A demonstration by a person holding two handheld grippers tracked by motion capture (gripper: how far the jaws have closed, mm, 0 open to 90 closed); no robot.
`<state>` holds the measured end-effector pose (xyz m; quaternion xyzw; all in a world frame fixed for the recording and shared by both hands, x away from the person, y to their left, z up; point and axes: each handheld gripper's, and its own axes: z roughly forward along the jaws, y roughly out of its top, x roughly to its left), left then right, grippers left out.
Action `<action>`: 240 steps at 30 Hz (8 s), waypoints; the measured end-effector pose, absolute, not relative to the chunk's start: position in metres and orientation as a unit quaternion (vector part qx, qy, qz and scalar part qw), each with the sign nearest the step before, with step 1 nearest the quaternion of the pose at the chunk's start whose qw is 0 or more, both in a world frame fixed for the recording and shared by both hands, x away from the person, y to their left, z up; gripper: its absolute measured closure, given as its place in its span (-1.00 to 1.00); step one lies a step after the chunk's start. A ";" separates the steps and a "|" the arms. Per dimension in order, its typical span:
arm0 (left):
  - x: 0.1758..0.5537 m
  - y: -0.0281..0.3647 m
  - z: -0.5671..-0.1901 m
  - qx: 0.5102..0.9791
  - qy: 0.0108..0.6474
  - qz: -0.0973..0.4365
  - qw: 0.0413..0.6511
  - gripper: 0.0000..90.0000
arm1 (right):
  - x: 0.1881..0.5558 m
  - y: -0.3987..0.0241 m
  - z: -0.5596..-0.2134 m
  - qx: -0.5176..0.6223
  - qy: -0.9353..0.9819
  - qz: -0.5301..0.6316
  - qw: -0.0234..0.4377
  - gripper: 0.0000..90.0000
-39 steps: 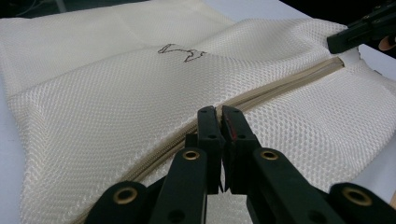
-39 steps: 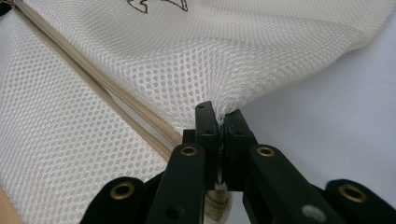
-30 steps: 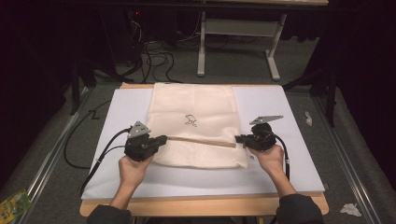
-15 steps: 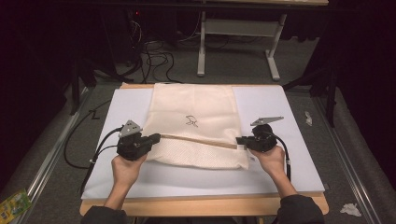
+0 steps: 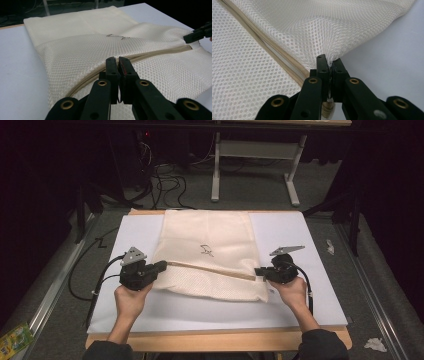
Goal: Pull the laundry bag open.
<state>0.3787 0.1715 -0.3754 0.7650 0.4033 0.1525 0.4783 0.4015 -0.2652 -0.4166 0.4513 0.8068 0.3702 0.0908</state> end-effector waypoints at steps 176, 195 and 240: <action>0.363 0.214 -0.420 0.745 0.443 0.179 0.466 0.34 | 0.358 -0.325 -0.427 0.506 0.729 0.411 0.208 0.49; 0.362 0.235 -0.420 0.726 0.463 0.207 0.463 0.16 | 0.343 -0.365 -0.425 0.532 0.687 0.437 0.231 0.50; 0.394 0.243 -0.459 0.712 0.513 0.228 0.421 0.11 | 0.360 -0.386 -0.458 0.577 0.673 0.396 0.241 0.48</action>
